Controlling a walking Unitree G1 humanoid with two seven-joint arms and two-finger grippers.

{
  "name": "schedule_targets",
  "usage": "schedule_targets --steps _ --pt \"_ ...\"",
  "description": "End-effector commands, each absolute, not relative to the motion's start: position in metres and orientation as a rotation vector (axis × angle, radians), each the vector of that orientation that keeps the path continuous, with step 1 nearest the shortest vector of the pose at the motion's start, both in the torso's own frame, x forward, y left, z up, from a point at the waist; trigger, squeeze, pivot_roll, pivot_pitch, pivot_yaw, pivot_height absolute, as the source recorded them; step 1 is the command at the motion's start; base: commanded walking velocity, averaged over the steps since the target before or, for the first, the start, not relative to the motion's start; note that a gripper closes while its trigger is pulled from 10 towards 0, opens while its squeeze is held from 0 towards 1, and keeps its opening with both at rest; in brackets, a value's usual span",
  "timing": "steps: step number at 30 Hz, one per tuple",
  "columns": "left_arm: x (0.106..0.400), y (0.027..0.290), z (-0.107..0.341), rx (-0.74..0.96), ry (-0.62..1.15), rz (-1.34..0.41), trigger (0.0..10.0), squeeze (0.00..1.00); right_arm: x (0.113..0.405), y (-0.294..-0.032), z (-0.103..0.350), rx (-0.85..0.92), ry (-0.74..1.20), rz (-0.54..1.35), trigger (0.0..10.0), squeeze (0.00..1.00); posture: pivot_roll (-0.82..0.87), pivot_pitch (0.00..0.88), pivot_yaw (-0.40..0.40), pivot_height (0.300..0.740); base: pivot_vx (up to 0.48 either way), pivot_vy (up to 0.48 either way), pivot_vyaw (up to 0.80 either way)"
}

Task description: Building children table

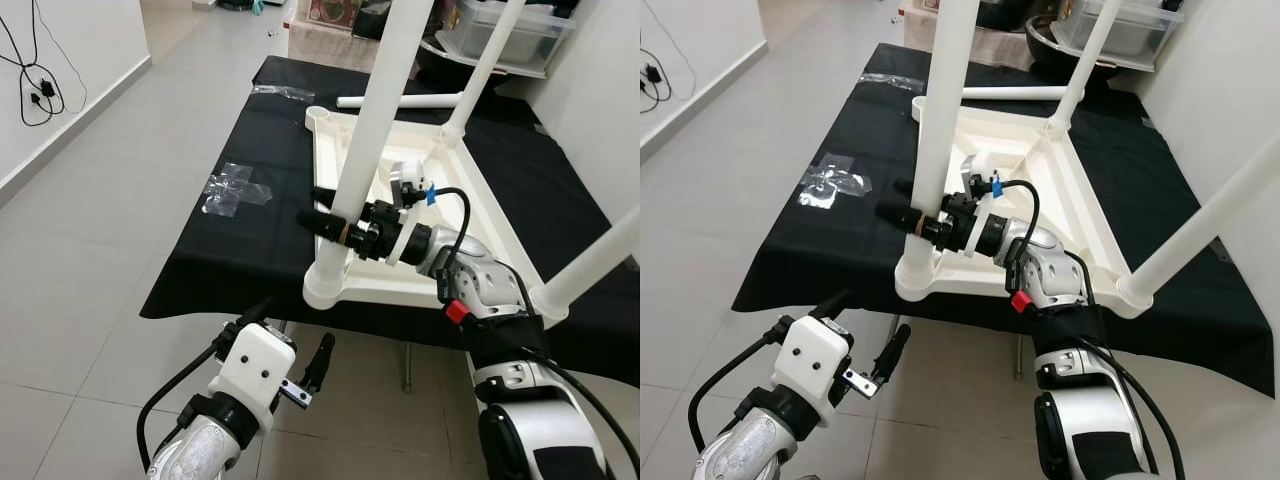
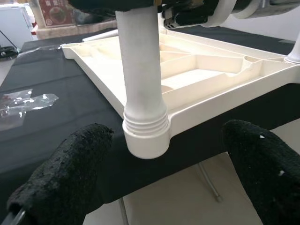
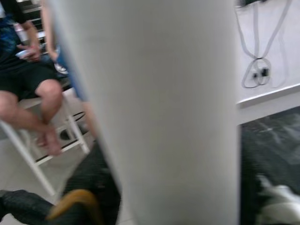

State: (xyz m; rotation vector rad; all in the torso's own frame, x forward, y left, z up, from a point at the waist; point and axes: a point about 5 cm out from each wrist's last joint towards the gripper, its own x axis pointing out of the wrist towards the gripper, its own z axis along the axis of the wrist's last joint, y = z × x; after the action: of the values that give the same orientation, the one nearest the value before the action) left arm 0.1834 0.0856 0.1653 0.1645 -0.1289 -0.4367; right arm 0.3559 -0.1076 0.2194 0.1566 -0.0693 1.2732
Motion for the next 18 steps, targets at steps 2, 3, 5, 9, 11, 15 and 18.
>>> schedule_targets --steps 2,3,5,9,11,15,18 --pt "0.181 0.086 0.164 0.172 -0.124 -0.443 10.0 0.00 0.356 -0.096 0.218 0.144 -0.061 1.333 0.0 0.00 0.17 0.081 -0.150 0.740 0.000 0.000 0.00" --pt "0.181 0.086 0.164 0.173 -0.123 -0.441 10.0 0.00 0.362 -0.093 0.219 0.133 -0.065 1.269 0.0 0.00 0.17 0.082 -0.151 0.740 0.000 0.000 0.00" --pt "0.181 0.086 0.164 0.173 -0.123 -0.438 10.0 0.00 0.371 -0.091 0.218 0.107 -0.073 1.152 0.0 0.00 0.17 0.080 -0.154 0.740 0.000 0.000 0.00" --pt "0.181 0.086 0.164 0.174 -0.125 -0.436 10.0 0.00 0.378 -0.094 0.217 0.091 -0.069 1.006 0.0 0.00 0.17 0.079 -0.157 0.740 0.000 0.000 0.00" --pt "0.182 0.087 0.165 0.174 -0.127 -0.433 10.0 0.00 0.386 -0.102 0.214 0.074 -0.047 0.786 0.0 0.00 0.16 0.078 -0.156 0.740 0.000 0.000 0.00" --pt "0.182 0.087 0.164 0.175 -0.128 -0.432 10.0 0.00 0.394 -0.125 0.210 0.049 -0.023 0.423 0.0 0.00 0.15 0.075 -0.152 0.740 0.000 0.000 0.00" --pt "0.183 0.085 0.164 0.172 -0.130 -0.435 10.0 0.00 0.392 -0.149 0.205 0.078 -0.006 0.120 0.0 0.00 0.14 0.075 -0.146 0.740 0.000 0.000 0.00"
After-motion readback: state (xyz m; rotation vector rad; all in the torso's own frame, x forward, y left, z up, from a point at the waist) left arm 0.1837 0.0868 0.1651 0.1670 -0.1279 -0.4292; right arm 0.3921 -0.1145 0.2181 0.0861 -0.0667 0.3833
